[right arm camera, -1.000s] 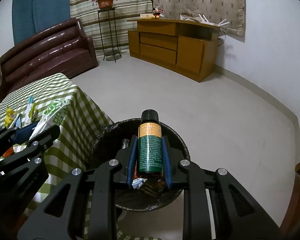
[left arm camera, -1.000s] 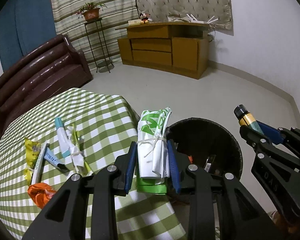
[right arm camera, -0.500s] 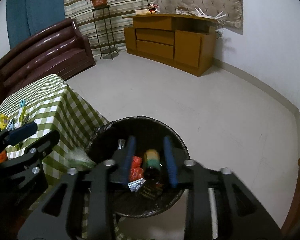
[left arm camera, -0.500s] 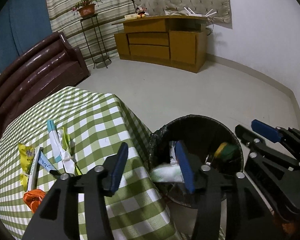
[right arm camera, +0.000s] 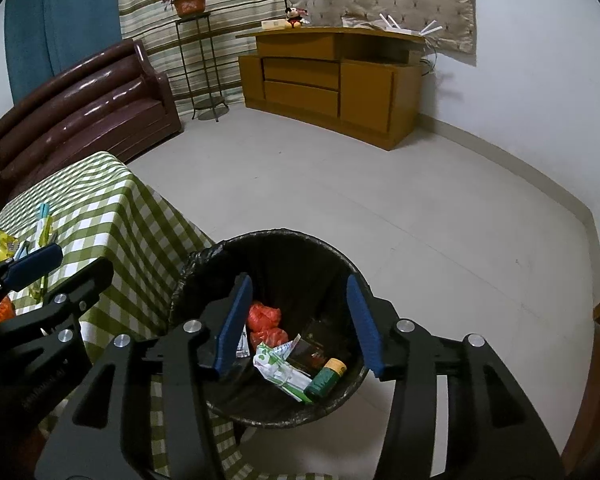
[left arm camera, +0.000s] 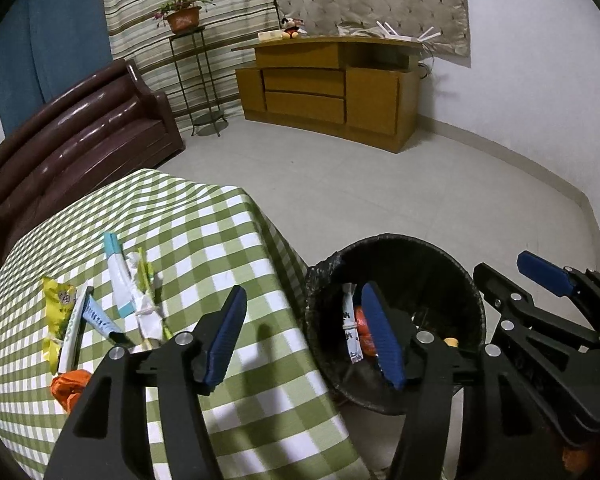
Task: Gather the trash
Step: 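Open both grippers to drop the can and bag into the bin, then move both grippers back over the table toward the orange bag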
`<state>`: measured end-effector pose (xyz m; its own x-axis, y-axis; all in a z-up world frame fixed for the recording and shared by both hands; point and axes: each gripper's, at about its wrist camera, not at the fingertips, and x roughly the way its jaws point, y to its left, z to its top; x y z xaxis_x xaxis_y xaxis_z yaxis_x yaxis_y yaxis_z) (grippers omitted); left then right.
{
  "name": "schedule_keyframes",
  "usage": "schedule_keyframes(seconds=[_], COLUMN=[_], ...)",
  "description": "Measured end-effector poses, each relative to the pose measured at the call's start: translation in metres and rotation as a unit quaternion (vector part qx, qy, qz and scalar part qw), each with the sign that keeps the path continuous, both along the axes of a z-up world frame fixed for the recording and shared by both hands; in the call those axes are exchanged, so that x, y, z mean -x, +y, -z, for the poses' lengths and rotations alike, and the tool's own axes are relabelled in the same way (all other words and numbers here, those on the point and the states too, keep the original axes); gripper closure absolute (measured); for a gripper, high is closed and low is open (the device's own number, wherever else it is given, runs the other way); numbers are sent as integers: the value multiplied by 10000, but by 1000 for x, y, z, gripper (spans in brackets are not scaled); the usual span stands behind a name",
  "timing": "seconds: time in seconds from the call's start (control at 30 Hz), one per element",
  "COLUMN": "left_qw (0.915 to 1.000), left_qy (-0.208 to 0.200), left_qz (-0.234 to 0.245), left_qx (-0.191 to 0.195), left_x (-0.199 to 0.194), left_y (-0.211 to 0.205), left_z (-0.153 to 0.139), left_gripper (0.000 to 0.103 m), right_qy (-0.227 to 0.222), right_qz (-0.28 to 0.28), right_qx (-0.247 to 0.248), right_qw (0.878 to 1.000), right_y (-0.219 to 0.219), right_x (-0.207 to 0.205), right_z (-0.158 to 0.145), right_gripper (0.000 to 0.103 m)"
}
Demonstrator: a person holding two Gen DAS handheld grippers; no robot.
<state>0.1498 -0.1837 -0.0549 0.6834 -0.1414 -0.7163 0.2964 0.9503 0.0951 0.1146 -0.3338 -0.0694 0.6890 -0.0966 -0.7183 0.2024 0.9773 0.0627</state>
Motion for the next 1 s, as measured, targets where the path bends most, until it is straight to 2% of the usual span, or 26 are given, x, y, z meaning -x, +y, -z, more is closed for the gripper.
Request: schedule_keyframes(seconds=[0.23, 0.5, 0.63, 1.0], left_qw=[9997, 9973, 9944, 9837], left_qy=[-37, -183, -239, -194], left_qz=[-229, -707, -1025, -1785], left_qx=[84, 2, -13, -78], left_x=[14, 32, 44, 60], left_y=[33, 86, 120, 206], left_z=[-9, -21, -23, -21], left_gripper=[43, 38, 34, 33], right_qy=[-16, -107, -121, -79], right_qz=[-181, -709, -1018, -1753], right_qx=[-17, -52, -51, -90], right_qw=[9998, 9974, 9947, 9844], right_y=[22, 75, 105, 181], right_x=[3, 7, 9, 13], right_z=[-10, -25, -29, -36], right_gripper=[51, 48, 45, 38])
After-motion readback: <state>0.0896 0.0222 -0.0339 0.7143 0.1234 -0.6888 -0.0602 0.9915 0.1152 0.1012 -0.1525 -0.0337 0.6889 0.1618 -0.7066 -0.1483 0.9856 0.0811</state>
